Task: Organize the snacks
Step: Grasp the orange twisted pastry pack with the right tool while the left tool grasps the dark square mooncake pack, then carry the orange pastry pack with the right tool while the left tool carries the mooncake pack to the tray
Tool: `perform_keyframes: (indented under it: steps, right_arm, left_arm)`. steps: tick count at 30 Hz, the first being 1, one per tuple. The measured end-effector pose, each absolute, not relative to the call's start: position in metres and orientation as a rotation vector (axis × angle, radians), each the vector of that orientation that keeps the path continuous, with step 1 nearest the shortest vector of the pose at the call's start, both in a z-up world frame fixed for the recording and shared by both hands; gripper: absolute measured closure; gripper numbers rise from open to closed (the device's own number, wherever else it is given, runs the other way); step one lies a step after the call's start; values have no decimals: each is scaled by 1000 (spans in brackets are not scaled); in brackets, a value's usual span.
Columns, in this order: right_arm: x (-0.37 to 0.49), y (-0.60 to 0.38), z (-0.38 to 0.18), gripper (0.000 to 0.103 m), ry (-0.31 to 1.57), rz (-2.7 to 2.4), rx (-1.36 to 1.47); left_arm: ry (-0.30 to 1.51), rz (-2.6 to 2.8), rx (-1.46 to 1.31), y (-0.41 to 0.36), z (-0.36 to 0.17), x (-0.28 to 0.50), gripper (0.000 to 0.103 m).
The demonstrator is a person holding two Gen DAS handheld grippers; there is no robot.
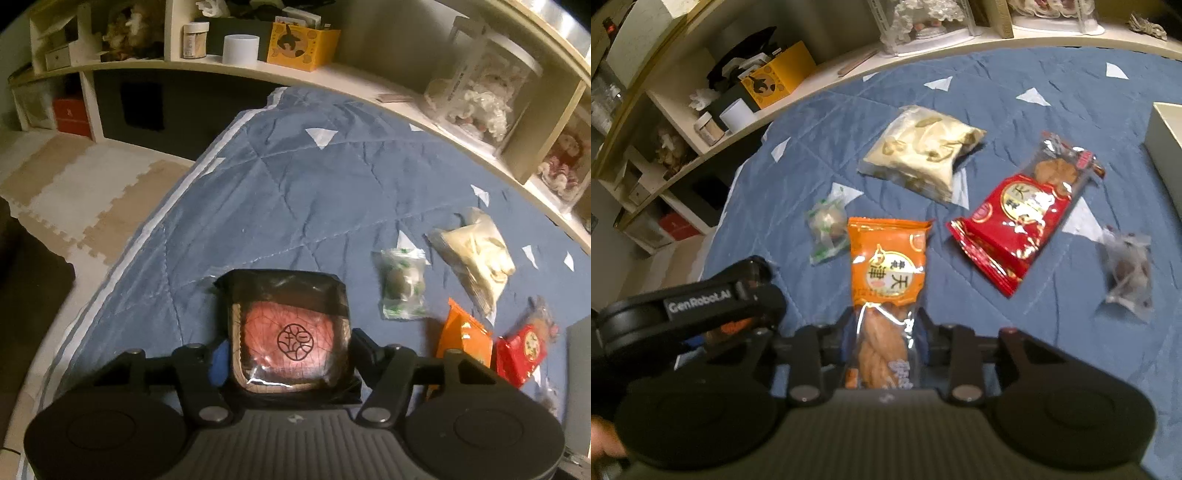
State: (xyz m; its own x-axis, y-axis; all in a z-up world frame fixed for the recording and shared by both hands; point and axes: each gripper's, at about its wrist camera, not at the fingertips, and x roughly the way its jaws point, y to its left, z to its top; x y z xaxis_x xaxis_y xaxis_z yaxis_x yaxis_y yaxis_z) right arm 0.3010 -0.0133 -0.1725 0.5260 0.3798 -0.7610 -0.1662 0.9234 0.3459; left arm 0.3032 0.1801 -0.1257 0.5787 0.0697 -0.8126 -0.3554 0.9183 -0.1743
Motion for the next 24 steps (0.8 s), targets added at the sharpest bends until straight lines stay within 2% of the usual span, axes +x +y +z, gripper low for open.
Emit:
perform_keyframes:
  steps: [8,24]
  right_arm:
    - [283,-29,-152,67,904,359,188]
    - [256,-105,-98,66,783,324,149]
  left_arm:
    - [923,203,-320,165,-115,283,39]
    - [781,73,-185,104,-57,247,39]
